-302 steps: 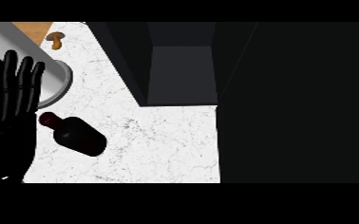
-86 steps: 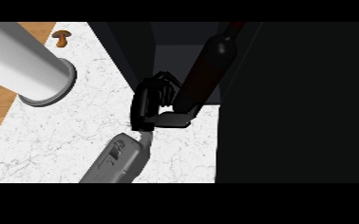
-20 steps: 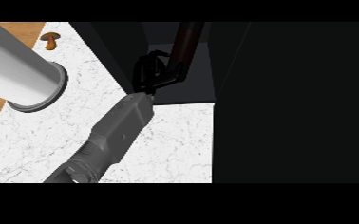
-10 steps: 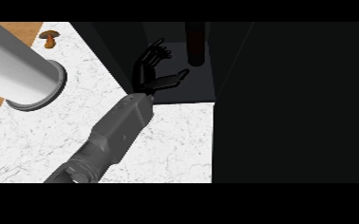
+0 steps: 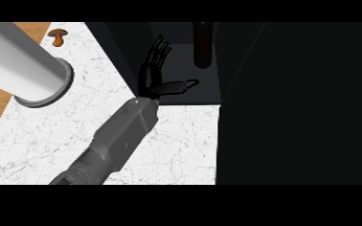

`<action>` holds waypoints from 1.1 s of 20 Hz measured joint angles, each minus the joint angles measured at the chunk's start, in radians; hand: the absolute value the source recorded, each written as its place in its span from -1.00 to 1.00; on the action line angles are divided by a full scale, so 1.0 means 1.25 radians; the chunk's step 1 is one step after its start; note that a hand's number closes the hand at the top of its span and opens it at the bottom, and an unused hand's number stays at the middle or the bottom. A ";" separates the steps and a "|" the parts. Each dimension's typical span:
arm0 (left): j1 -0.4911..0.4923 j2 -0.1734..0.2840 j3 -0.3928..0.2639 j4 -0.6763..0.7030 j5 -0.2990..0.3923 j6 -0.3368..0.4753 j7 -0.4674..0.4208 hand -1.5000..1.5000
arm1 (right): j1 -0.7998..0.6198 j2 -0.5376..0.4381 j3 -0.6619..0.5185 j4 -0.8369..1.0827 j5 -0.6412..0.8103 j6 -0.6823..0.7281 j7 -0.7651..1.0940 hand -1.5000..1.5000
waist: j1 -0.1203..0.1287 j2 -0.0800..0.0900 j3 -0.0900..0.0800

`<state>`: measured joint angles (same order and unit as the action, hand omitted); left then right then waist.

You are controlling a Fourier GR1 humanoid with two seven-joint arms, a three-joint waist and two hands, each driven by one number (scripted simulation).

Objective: Pick up the wine, place it into the cabinet and close the cabinet

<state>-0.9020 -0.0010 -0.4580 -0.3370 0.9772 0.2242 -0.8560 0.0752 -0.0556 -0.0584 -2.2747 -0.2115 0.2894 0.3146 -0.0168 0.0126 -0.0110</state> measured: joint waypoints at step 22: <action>0.475 0.284 -0.190 -0.985 -0.162 0.229 0.281 -1.00 | -0.005 0.013 0.037 -0.044 0.026 -0.028 0.048 -1.00 | 0.028 -0.016 0.009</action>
<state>-0.3084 0.3540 -0.6959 -1.5682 0.7749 0.5099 -0.5049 0.0693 -0.0389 -0.0120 -2.3303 -0.1787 0.2550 0.3745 0.0184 -0.0068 0.0005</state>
